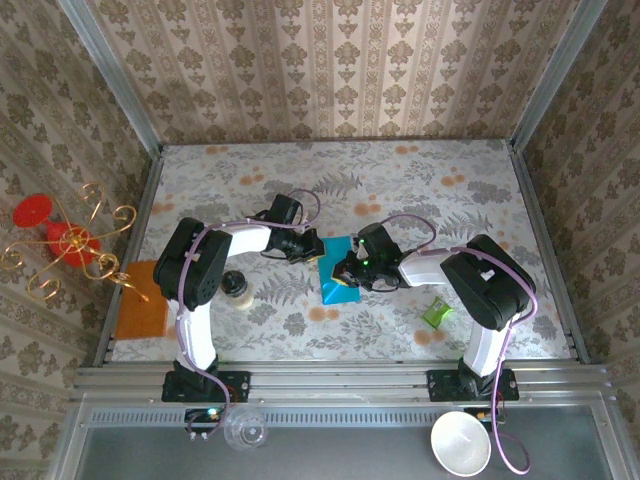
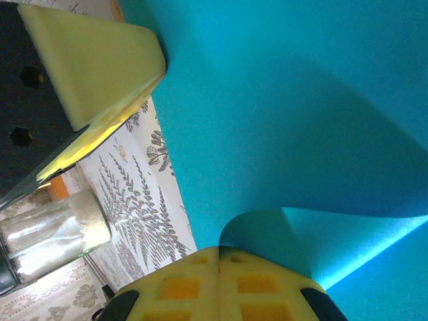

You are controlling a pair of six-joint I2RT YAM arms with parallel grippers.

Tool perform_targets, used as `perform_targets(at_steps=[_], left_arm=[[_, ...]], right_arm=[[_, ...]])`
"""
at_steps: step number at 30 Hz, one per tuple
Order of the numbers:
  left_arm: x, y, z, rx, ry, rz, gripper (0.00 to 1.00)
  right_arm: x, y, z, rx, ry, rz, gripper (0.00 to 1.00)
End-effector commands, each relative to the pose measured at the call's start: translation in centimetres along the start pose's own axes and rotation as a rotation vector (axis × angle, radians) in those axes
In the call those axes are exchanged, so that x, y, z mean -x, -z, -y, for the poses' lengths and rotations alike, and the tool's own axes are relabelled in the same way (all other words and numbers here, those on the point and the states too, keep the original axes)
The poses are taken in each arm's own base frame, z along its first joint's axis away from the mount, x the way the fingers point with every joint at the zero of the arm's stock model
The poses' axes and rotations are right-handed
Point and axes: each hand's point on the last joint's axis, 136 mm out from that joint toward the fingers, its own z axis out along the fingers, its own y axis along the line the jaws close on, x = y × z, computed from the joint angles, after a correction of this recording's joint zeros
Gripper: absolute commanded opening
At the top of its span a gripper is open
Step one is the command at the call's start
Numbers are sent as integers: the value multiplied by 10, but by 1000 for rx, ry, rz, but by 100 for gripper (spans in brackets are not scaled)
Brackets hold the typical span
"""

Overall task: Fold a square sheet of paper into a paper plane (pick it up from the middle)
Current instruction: Fold the triangle a second time at the center of the table.

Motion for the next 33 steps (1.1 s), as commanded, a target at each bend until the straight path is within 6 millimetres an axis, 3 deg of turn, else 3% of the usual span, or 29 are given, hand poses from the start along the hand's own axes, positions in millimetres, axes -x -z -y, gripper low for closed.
perform_targets(at_steps=[1,33], left_arm=[[-12,-10,-17,49,22,-40,11],[-15,-10,-18,47,24,-46,10]], right_arm=[[4,-4,-7,12,17,13,4],[8,-11,-8,26,12,14,5]])
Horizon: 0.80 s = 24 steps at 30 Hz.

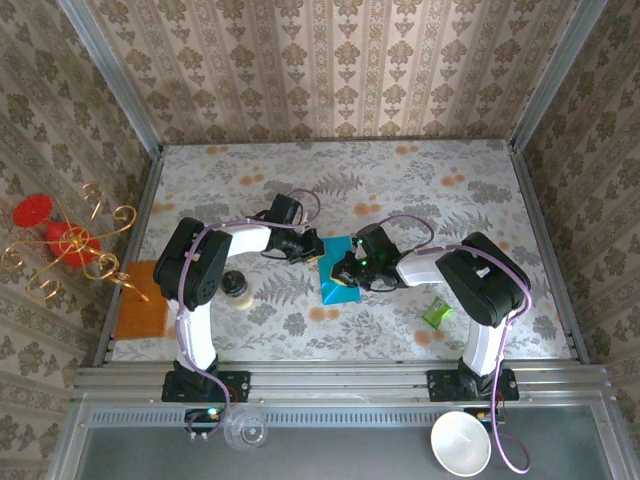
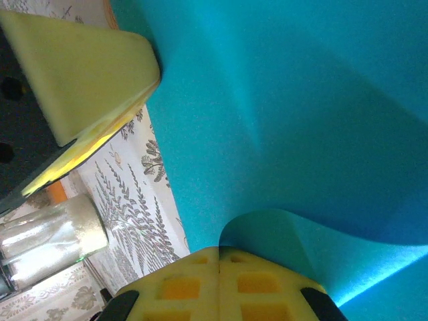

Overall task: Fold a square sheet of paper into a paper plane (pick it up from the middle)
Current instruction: Fold the triangle a second time at the center of the table.

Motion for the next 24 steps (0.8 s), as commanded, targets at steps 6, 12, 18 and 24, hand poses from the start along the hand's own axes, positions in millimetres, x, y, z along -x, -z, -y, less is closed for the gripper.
perform_targets(at_steps=[6,12,18,24], left_arm=[[-15,-10,-18,47,25,-46,11],[-14,-8,-16,45,24,-39,11],[-12,-5,-13,40,21,-32,11],[-11,-2,-10,39,15,-23,11]], right_arm=[[5,-4,-3,-7,4,15,5],[3,-4,9,-57,-9,16,5],[0,-5,22,-98,-28,11,5],[-1,-5,28,-117,-44,15,5]])
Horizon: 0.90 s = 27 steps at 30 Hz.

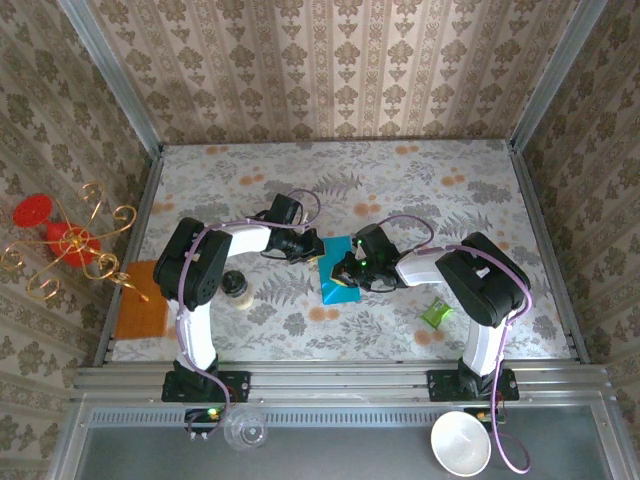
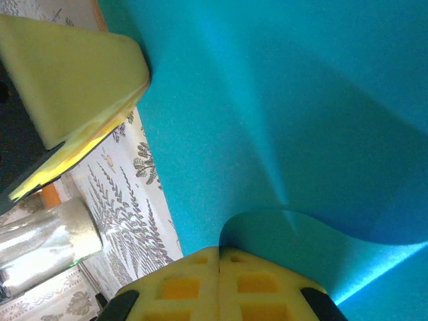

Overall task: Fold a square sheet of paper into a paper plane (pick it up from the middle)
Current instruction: Fold the triangle a second time at the center of the table.

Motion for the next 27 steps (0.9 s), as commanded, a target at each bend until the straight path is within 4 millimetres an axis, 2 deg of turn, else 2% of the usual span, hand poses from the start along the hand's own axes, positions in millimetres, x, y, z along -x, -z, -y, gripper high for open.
perform_targets(at_steps=[1,5,9,13,18,27], left_arm=[[-10,-1,-10,39,16,-21,11],[-4,7,-3,31,12,2,12],[7,30,6,41,4,78,17],[11,54,-1,98,25,158,23],[7,73,-11,133,56,220,29],[-9,84,3,87,41,233,36]], right_arm=[[-2,-5,23,-93,-38,4,6],[-3,-5,25,-98,-42,1,10],[-4,-6,26,-101,-46,-4,20],[-5,-7,29,-112,-58,-11,31],[-7,-8,32,-118,-65,-16,39],[-9,-6,38,-131,-56,-15,47]])
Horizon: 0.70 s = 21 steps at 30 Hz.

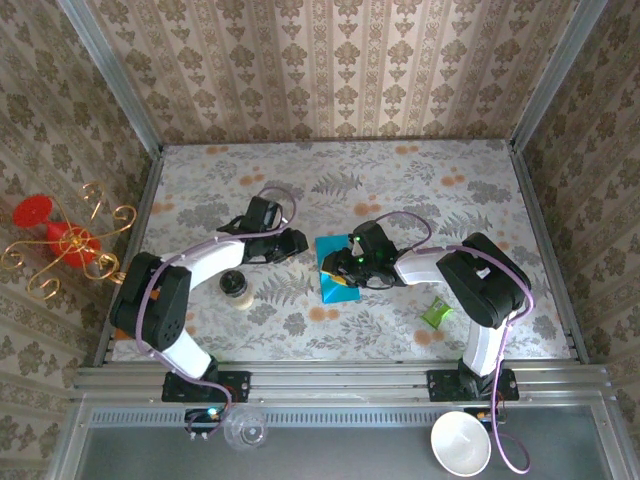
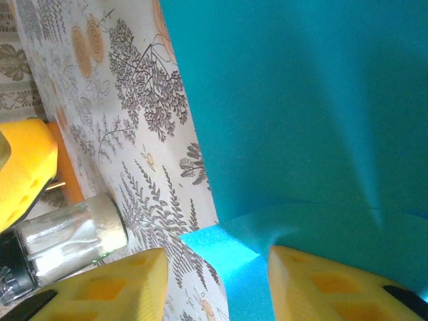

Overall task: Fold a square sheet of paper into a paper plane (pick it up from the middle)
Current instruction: Fold the triangle a second time at the center of the table.

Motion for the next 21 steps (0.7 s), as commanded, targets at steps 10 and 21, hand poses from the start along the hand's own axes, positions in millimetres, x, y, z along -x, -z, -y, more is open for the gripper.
perform_targets(at_steps=[10,21], left_arm=[[-34,-3,21,-51,-12,-41,16],[-70,-36,38,-78,-49,-170,0]], right_arm=[[-18,2,81,-306,-83,-15,31],[-23,3,103,-420,-87,-32,3]])
